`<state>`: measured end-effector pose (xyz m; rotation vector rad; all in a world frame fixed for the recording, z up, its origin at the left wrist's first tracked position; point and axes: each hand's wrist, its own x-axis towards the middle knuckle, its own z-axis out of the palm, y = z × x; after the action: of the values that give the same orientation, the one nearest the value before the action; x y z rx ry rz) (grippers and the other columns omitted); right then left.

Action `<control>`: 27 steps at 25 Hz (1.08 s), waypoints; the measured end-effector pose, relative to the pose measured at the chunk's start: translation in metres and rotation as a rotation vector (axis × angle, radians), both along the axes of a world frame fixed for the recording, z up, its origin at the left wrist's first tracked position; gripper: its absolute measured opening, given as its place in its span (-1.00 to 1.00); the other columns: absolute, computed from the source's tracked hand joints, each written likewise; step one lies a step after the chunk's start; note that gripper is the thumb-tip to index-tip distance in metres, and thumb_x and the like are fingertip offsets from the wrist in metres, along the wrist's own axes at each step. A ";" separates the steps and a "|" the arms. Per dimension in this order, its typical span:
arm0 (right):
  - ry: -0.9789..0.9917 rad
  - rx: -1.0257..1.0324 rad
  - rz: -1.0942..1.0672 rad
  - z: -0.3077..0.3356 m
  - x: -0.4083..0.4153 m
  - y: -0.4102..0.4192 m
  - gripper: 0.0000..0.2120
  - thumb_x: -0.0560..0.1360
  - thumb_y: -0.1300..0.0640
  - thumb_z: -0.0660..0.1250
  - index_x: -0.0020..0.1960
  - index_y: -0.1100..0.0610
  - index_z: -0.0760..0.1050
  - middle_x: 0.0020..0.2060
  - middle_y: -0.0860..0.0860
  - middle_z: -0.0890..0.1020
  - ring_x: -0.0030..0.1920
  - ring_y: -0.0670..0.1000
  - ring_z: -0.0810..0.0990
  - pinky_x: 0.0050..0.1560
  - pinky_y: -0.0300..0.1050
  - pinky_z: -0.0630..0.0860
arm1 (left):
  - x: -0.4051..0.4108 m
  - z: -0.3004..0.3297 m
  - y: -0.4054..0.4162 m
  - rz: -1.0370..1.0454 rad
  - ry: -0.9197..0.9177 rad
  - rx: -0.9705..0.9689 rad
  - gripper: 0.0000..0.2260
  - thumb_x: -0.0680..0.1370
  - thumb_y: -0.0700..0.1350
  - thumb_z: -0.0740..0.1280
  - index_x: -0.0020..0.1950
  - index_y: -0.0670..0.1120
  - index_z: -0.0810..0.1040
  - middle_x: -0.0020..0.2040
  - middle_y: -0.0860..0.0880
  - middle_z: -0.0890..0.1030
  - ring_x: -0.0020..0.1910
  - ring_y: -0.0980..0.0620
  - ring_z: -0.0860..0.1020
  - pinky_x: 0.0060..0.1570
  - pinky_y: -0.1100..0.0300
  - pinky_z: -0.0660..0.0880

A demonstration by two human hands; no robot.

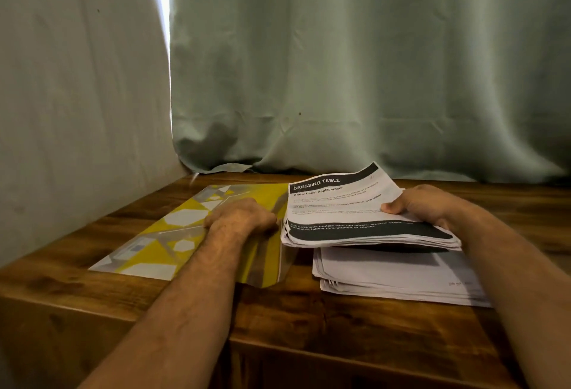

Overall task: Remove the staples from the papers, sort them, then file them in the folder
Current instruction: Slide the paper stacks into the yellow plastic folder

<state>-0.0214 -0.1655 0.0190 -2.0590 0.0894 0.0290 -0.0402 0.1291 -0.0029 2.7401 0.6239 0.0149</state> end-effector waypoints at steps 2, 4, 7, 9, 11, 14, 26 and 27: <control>-0.003 0.007 -0.008 -0.001 0.000 0.002 -0.88 0.42 0.24 0.49 -0.07 0.24 0.62 -0.14 0.15 0.69 -0.14 0.16 0.68 -0.03 -0.04 0.59 | -0.007 0.003 0.000 0.015 -0.089 0.030 -0.37 0.32 0.33 0.33 0.32 0.07 0.53 0.36 -0.06 0.53 0.27 -0.16 0.51 0.24 -0.14 0.46; -0.013 0.018 -0.014 -0.001 0.000 0.001 -0.86 0.41 0.25 0.50 -0.05 0.26 0.64 -0.13 0.16 0.70 -0.14 0.17 0.69 0.01 -0.02 0.59 | -0.007 0.005 0.001 0.026 -0.211 0.076 -0.49 0.39 0.23 0.33 0.27 0.03 0.58 0.28 -0.08 0.58 0.21 -0.15 0.54 0.13 -0.01 0.48; -0.011 -0.019 0.017 0.000 -0.002 -0.001 -0.86 0.42 0.24 0.50 -0.05 0.25 0.63 -0.15 0.14 0.71 -0.18 0.14 0.69 -0.08 -0.07 0.60 | -0.007 0.008 0.002 0.066 -0.351 0.064 -0.63 0.42 0.11 0.34 0.15 -0.01 0.62 0.17 -0.11 0.62 0.13 -0.16 0.58 0.06 0.02 0.50; 0.045 -0.011 0.068 0.002 -0.004 -0.003 -0.83 0.43 0.25 0.49 0.01 0.26 0.61 -0.16 0.15 0.72 -0.22 0.13 0.70 -0.23 -0.12 0.58 | -0.006 0.009 0.004 0.064 -0.426 0.024 -0.74 0.42 0.05 0.34 0.03 -0.03 0.64 0.05 -0.09 0.65 0.00 -0.14 0.60 0.03 0.03 0.56; 0.133 0.035 0.147 0.003 -0.003 -0.002 -0.74 0.44 0.27 0.48 0.12 0.26 0.58 -0.11 0.18 0.73 -0.20 0.16 0.73 -0.26 -0.13 0.60 | -0.008 0.011 0.005 0.059 -0.552 -0.008 -0.83 0.43 0.01 0.36 -0.06 0.00 0.67 -0.07 -0.06 0.67 -0.10 -0.10 0.61 -0.01 0.04 0.60; 0.147 0.069 0.259 0.001 0.000 0.005 -0.73 0.48 0.25 0.43 0.17 0.22 0.60 -0.02 0.16 0.72 -0.04 0.19 0.72 0.00 -0.03 0.61 | -0.015 0.016 0.002 0.041 -0.692 -0.041 -0.87 0.46 -0.04 0.38 -0.06 0.03 0.71 -0.09 0.01 0.70 -0.13 0.00 0.57 -0.11 0.16 0.55; -0.063 -0.155 0.150 0.023 0.022 0.073 -0.81 0.49 0.20 0.44 0.10 0.19 0.59 -0.11 0.07 0.66 -0.16 0.05 0.64 -0.22 -0.15 0.50 | -0.017 0.023 -0.006 -0.061 -0.821 -0.339 -0.91 0.42 -0.02 0.52 -0.10 0.06 0.75 -0.10 0.12 0.72 -0.04 0.11 0.64 0.12 0.09 0.59; -0.067 -0.158 0.149 0.022 0.022 0.079 -0.81 0.50 0.19 0.43 0.10 0.18 0.59 -0.09 0.08 0.66 -0.16 0.04 0.63 -0.24 -0.16 0.48 | -0.016 0.023 -0.009 -0.074 -0.833 -0.341 -0.90 0.42 -0.01 0.51 -0.08 0.07 0.75 -0.10 0.12 0.72 -0.03 0.11 0.65 0.12 0.10 0.59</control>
<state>0.0006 -0.0869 0.0413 -2.2188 -0.1065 0.0468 -0.0567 0.1198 0.0205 2.1397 0.2463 0.8863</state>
